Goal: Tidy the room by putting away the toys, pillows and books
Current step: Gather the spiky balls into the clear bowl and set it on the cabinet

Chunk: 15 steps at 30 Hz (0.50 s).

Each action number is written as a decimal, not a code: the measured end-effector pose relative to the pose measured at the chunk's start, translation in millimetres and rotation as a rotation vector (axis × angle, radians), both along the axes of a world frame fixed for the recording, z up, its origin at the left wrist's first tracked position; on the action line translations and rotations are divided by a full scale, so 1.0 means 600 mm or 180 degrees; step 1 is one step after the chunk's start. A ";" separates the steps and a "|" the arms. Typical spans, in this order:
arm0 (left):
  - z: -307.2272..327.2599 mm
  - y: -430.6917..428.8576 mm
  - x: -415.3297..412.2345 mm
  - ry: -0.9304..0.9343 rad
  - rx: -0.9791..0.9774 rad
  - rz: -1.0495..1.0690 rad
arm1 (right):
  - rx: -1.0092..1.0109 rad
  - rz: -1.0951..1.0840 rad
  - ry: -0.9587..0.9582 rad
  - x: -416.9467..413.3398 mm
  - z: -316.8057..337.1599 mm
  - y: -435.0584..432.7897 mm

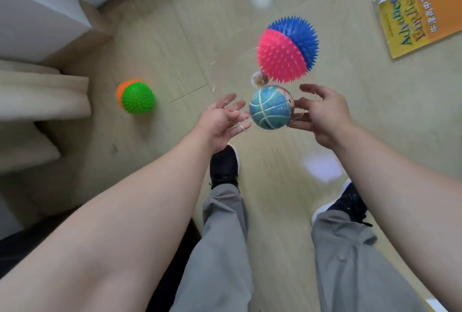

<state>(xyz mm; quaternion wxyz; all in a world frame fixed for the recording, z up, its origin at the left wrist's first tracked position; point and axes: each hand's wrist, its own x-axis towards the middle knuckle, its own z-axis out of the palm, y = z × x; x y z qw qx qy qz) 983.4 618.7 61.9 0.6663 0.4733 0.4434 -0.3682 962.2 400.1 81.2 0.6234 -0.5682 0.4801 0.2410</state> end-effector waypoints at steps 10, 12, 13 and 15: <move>-0.027 0.226 0.046 0.0315 0.0373 0.0900 | 0.0315 0.0120 0.0086 0.059 -0.063 0.218; -0.039 0.267 0.063 0.0381 0.0402 0.0839 | 0.0327 0.0169 0.0121 0.075 -0.079 0.247; -0.050 0.287 0.072 0.0437 0.0550 0.0769 | 0.0312 0.0192 0.0127 0.084 -0.087 0.258; -0.073 0.322 0.091 0.0559 0.1352 0.0615 | 0.0293 0.0243 0.0149 0.100 -0.103 0.276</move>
